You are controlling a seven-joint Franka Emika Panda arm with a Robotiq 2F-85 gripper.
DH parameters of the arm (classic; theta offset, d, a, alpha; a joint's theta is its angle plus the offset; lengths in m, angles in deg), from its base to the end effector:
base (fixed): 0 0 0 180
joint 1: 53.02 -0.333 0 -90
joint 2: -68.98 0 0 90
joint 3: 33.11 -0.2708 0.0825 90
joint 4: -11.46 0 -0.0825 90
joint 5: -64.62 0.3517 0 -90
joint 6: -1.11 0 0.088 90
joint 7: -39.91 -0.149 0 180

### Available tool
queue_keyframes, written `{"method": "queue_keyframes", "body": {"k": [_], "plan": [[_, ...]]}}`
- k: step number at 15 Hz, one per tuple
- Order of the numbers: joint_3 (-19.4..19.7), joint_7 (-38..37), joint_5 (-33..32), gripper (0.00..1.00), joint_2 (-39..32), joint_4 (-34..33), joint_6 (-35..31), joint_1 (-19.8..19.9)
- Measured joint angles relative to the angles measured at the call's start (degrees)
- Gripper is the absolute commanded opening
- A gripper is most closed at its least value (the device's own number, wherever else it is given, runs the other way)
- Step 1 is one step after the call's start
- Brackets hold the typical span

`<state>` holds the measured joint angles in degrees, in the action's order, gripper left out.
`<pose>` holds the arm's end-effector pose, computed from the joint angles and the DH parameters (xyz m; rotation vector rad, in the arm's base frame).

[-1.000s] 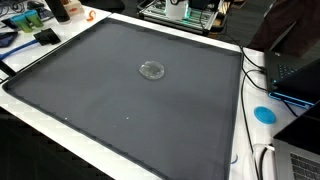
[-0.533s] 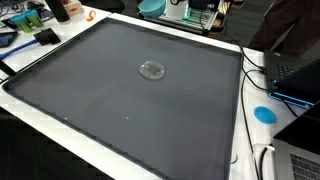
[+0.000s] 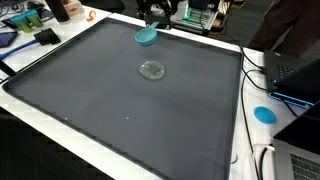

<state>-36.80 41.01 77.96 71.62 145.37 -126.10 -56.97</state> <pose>0.4610 0.0769 0.2837 -2.9663 -0.0068 0.1195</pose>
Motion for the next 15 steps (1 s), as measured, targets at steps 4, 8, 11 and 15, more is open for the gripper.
{"method": "queue_keyframes", "body": {"k": [4,8,11,15], "plan": [[0.0,-3.9,-4.0,0.28,-2.6,2.3,-2.7,0.0],[0.0,-4.4,-6.0,0.28,-5.0,2.8,-2.9,0.0],[0.0,-4.3,-6.2,0.28,-6.6,2.7,-3.0,0.1],[0.3,-3.6,-6.3,0.28,-8.7,2.3,-3.6,0.4]]}}
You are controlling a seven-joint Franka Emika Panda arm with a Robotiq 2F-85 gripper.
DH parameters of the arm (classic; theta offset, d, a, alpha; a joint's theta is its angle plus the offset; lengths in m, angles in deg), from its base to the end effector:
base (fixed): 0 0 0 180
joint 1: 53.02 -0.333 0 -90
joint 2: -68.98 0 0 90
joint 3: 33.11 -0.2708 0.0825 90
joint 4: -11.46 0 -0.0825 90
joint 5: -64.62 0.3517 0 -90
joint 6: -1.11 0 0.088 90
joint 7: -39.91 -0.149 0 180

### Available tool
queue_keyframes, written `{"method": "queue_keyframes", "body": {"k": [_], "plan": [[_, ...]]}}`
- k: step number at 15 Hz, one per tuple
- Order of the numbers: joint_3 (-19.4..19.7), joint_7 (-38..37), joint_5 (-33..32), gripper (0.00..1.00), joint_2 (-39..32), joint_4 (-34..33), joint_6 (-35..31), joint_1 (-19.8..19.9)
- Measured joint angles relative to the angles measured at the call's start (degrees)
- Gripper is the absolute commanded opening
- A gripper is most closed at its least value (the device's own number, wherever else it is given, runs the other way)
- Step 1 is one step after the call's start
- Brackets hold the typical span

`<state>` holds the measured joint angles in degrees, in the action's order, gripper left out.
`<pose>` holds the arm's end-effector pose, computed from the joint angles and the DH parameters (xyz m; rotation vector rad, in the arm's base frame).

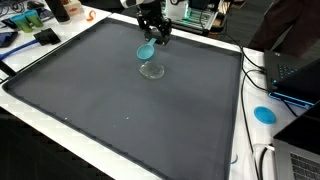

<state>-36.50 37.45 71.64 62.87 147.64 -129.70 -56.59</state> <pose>0.4440 0.0617 0.2026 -3.0513 0.0162 0.3169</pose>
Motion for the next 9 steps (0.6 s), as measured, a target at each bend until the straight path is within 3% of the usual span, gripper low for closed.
{"method": "queue_keyframes", "body": {"k": [9], "plan": [[0.3,1.7,-2.3,0.28,-5.7,-5.0,-0.8,0.1]]}}
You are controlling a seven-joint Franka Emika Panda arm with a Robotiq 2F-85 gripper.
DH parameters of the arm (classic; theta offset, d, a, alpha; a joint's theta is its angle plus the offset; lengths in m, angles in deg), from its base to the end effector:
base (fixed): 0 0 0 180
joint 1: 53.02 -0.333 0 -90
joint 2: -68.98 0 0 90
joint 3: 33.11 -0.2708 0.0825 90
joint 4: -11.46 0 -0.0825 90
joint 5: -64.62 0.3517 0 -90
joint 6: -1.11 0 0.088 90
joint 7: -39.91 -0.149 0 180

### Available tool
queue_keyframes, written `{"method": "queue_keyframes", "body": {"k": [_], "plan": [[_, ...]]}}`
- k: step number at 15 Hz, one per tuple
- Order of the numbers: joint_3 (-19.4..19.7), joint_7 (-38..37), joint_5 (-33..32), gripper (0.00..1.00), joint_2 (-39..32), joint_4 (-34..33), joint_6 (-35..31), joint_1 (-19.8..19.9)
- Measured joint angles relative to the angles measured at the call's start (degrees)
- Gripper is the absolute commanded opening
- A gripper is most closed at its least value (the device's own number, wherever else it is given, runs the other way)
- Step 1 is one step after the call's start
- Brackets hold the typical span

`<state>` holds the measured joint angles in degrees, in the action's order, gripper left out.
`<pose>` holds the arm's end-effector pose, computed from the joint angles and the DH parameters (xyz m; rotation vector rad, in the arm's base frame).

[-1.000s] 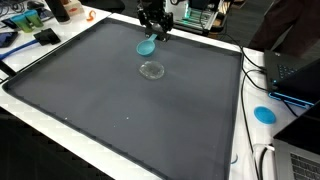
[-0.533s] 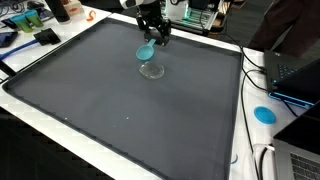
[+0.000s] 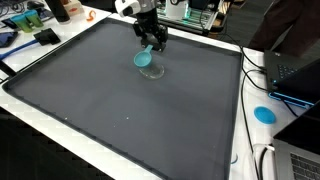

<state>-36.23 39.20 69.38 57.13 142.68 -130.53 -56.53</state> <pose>0.4668 0.0598 0.1863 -3.0703 -0.0643 0.3133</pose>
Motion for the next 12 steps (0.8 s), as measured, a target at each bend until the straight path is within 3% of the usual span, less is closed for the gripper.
{"method": "queue_keyframes", "body": {"k": [6,12], "plan": [[0.4,0.0,-1.7,0.28,-4.2,-4.3,3.3,0.0],[0.5,0.0,-2.6,0.28,-6.9,-9.5,12.3,0.0]]}}
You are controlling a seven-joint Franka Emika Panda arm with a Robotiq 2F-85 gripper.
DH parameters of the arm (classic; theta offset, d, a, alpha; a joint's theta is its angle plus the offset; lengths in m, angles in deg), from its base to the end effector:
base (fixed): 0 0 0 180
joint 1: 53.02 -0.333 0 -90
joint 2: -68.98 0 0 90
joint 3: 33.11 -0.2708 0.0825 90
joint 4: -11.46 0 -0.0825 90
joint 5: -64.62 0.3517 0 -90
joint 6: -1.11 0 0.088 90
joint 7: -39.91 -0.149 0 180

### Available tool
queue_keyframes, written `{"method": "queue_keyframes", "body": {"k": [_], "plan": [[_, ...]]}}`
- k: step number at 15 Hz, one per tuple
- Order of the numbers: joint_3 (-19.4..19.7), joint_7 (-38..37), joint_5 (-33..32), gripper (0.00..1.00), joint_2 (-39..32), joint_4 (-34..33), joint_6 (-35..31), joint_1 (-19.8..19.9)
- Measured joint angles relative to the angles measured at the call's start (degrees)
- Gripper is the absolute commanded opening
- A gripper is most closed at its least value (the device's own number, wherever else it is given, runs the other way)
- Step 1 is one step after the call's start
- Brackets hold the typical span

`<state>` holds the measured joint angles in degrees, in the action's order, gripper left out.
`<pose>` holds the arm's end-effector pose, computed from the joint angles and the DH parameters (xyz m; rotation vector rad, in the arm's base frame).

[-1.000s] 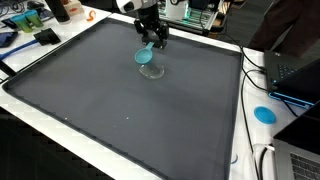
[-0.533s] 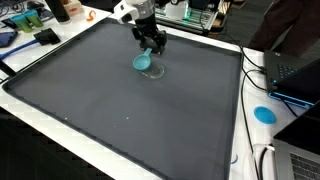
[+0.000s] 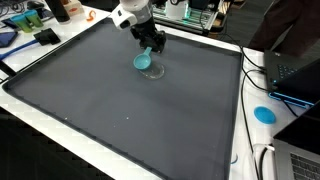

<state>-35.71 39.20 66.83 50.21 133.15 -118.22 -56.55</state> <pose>0.4780 0.0559 0.1737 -3.0639 -0.1069 0.5746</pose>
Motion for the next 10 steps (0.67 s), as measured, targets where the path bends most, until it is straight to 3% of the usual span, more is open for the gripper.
{"method": "queue_keyframes", "body": {"k": [10], "plan": [[-0.2,2.5,-3.5,0.28,-2.8,-3.6,3.7,-0.4]]}}
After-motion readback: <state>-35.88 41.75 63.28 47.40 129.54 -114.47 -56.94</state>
